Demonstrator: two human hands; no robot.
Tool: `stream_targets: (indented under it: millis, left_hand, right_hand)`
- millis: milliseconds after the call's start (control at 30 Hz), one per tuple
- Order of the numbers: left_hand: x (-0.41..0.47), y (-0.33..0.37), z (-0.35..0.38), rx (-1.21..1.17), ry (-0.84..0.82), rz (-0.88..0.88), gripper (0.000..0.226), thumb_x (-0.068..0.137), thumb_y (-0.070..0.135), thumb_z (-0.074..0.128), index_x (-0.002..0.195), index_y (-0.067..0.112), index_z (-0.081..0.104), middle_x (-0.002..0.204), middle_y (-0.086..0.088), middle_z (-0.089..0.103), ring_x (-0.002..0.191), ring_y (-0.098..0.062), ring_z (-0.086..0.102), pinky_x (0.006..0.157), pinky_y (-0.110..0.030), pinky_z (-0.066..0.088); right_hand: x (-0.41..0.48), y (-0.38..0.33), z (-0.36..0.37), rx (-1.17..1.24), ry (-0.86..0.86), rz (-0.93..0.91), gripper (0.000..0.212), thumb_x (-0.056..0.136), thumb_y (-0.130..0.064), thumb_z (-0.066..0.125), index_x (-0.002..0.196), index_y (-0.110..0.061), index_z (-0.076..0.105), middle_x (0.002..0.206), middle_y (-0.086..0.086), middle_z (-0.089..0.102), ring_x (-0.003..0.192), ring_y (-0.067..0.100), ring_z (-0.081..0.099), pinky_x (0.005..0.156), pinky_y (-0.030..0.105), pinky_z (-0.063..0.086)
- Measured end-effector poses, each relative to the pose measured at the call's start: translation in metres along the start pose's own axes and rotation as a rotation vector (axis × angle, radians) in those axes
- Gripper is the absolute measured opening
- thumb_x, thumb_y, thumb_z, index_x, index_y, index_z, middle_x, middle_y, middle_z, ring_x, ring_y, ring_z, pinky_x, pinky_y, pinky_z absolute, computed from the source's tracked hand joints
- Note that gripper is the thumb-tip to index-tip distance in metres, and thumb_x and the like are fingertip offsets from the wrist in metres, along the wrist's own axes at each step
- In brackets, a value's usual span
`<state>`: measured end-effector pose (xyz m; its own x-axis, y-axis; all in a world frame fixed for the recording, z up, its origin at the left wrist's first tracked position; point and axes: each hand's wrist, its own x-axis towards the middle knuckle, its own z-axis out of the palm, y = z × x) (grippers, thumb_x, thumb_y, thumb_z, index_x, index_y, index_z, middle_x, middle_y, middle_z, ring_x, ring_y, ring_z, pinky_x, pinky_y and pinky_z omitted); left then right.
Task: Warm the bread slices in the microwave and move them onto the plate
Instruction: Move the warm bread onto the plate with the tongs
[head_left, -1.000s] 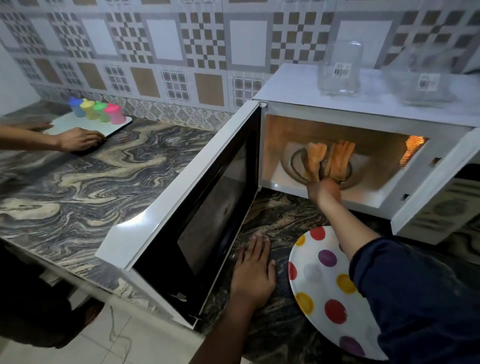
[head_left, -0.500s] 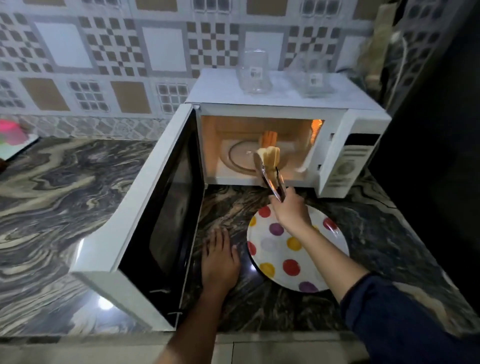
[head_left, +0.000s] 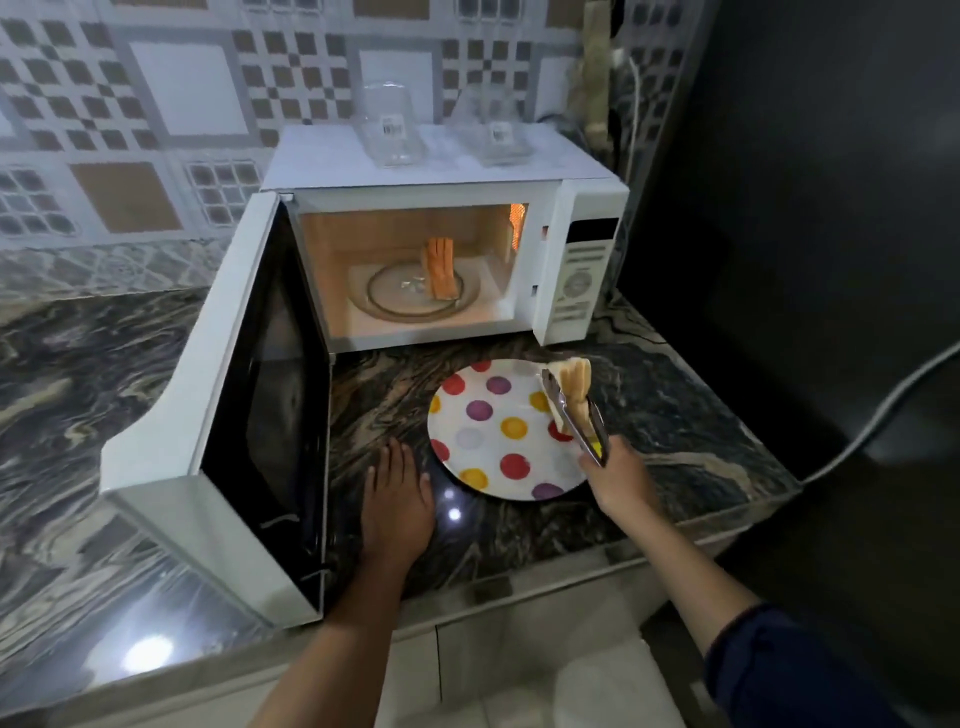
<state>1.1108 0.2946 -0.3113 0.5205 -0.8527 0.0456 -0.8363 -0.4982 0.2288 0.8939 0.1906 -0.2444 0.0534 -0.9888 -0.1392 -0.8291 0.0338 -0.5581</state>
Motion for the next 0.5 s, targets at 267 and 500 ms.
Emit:
stream_targets:
  millis: [267,500]
  left_hand:
    - [-0.010,0.002,-0.002,-0.034,-0.027,-0.004,0.055,0.100,0.030,0.020,0.149,0.004,0.010,0.158,-0.010,0.008,0.147,-0.020,0.004,0.118,-0.033,0.001]
    - [-0.011,0.002,-0.002,-0.048,-0.016,0.002,0.056,0.100,0.032,0.018,0.148,0.004,0.011,0.158,-0.009,0.010,0.147,-0.019,0.005,0.118,-0.032,0.001]
  right_hand:
    - [0.007,0.020,-0.004,-0.128,-0.049,-0.014,0.038,0.093,-0.040,0.050,0.112,-0.008,0.048,0.108,0.016,0.061,0.094,0.035,0.060,0.066,0.034,0.042]
    - [0.016,0.021,-0.015,-0.164,-0.062,-0.077,0.039,0.092,-0.038,0.051,0.118,-0.010,0.047,0.116,0.017,0.061,0.103,0.036,0.059,0.075,0.036,0.046]
